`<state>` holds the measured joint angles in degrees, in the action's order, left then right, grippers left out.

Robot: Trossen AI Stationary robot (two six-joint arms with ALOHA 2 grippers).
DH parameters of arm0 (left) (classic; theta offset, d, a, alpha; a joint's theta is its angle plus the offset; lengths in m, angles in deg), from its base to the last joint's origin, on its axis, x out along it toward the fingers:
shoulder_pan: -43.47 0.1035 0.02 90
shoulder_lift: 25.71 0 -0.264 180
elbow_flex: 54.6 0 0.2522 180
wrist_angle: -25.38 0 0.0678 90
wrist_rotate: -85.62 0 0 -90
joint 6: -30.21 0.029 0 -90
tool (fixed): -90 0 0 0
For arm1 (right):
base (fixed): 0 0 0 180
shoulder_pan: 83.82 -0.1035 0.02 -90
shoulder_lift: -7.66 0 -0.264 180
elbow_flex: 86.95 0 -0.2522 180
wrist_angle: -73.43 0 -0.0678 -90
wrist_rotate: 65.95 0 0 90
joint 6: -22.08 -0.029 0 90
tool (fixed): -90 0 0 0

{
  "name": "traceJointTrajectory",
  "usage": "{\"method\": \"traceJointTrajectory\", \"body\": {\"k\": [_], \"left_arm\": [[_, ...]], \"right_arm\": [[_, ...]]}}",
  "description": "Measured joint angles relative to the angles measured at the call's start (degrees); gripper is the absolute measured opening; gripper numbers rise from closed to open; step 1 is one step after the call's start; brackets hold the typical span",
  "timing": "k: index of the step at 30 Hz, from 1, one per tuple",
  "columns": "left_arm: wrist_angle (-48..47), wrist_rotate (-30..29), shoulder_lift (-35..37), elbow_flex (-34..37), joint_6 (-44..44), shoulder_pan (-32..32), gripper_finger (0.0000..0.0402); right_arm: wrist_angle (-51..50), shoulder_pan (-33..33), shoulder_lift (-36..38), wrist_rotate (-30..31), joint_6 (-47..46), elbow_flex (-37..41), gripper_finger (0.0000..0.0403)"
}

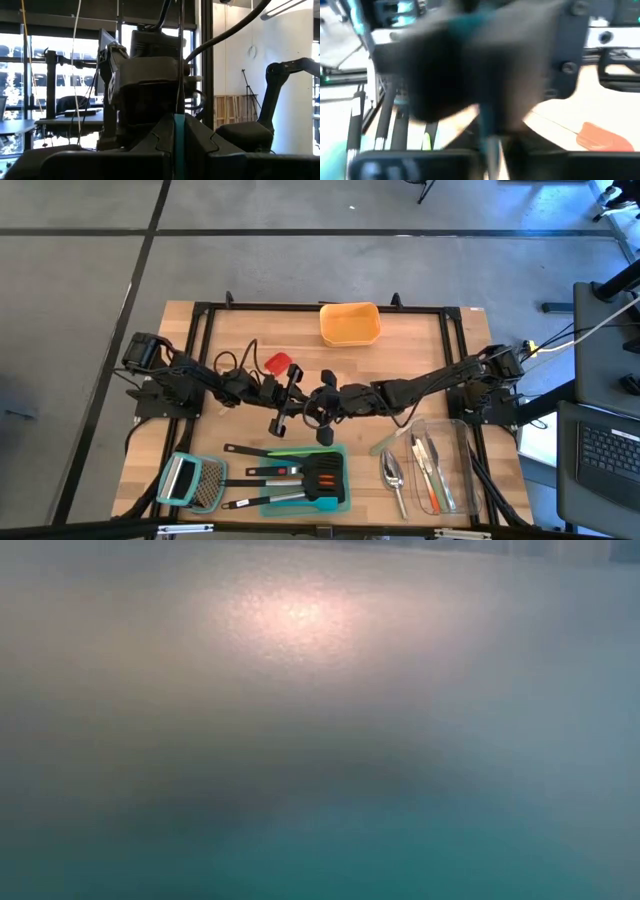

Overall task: Pick & Place Kitchen Items
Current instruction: Put the blue table knife into the transparent bin

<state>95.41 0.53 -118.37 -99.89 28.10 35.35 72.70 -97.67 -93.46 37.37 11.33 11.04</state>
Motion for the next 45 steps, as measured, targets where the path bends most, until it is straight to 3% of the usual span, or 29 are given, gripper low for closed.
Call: {"method": "traceJointTrajectory", "body": {"k": [3,8,17,27,37,45], "left_arm": [[-0.3,-0.5,0.0,0.0,-0.6,0.0,0.0012],[-0.4,-0.4,0.0,-0.1,-0.3,0.0,0.0012],[-0.9,-0.6,0.0,-0.1,-0.9,0.0,0.0020],[-1.8,-3.4,0.0,0.0,-1.1,-0.3,0.0120],[-5.3,-3.3,2.3,0.2,-4.7,-0.7,0.0257],[-18.1,-4.0,8.2,0.2,-2.6,-1.2,0.0289]], "right_arm": [[-0.1,-0.9,0.0,1.3,2.3,0.0,0.0014],[-0.1,-2.3,0.0,5.5,2.6,0.0,0.0012],[-0.6,-2.5,0.0,5.5,2.2,0.0,0.0011],[-0.6,-3.3,0.0,5.6,2.0,0.0,0.0011],[-5.0,-3.5,0.9,9.2,-0.9,0.1,0.0011],[-15.1,-3.5,5.3,9.6,-8.6,0.1,0.0011]]}}
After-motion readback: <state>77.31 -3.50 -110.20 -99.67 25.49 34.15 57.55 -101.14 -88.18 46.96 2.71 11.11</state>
